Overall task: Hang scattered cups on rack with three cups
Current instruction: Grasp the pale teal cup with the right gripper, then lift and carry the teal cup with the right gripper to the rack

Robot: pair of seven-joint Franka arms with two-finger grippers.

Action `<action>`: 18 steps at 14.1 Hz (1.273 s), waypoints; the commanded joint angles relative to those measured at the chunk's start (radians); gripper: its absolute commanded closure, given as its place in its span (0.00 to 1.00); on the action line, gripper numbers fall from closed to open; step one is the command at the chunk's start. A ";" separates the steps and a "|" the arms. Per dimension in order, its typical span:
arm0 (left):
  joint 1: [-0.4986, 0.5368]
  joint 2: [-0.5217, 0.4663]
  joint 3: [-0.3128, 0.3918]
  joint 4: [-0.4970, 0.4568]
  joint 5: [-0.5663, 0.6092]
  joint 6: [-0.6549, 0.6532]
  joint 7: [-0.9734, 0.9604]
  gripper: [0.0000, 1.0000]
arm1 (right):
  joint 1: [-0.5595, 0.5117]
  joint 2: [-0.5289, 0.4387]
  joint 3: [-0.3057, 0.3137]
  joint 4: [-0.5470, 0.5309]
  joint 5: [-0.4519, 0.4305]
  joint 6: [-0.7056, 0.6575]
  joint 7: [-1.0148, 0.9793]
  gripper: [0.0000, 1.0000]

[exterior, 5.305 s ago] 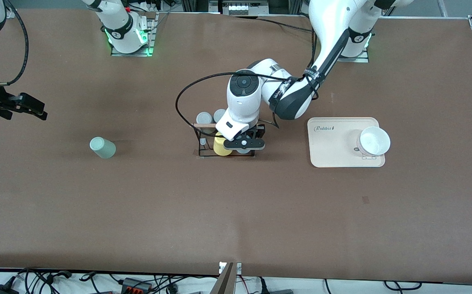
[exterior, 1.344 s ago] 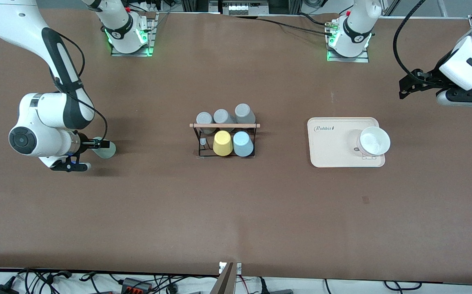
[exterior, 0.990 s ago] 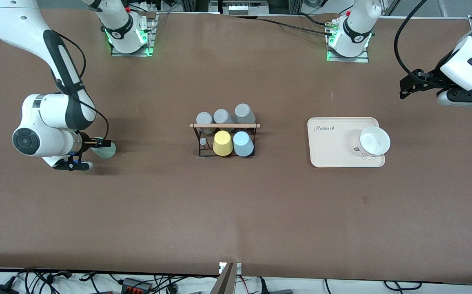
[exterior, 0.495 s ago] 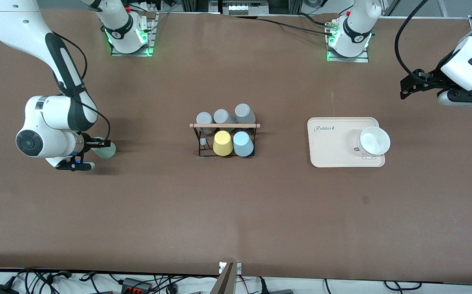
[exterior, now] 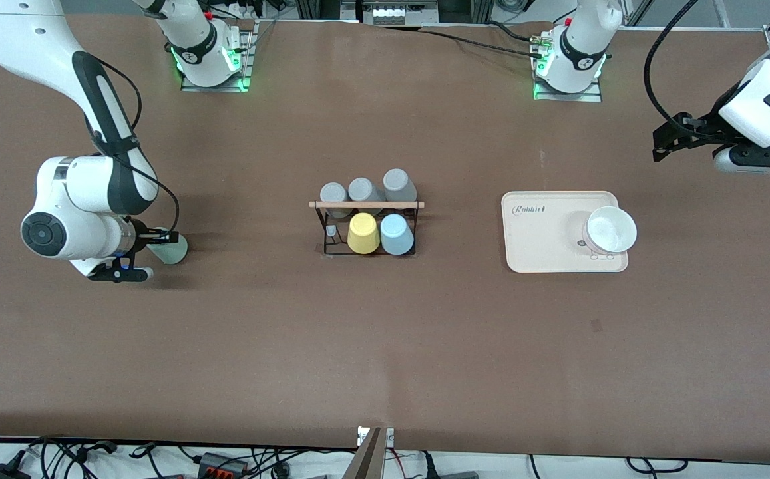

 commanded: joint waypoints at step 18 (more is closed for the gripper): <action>0.006 0.002 -0.001 0.010 -0.018 -0.010 0.019 0.00 | 0.384 0.029 0.048 0.468 0.225 -0.292 0.549 0.72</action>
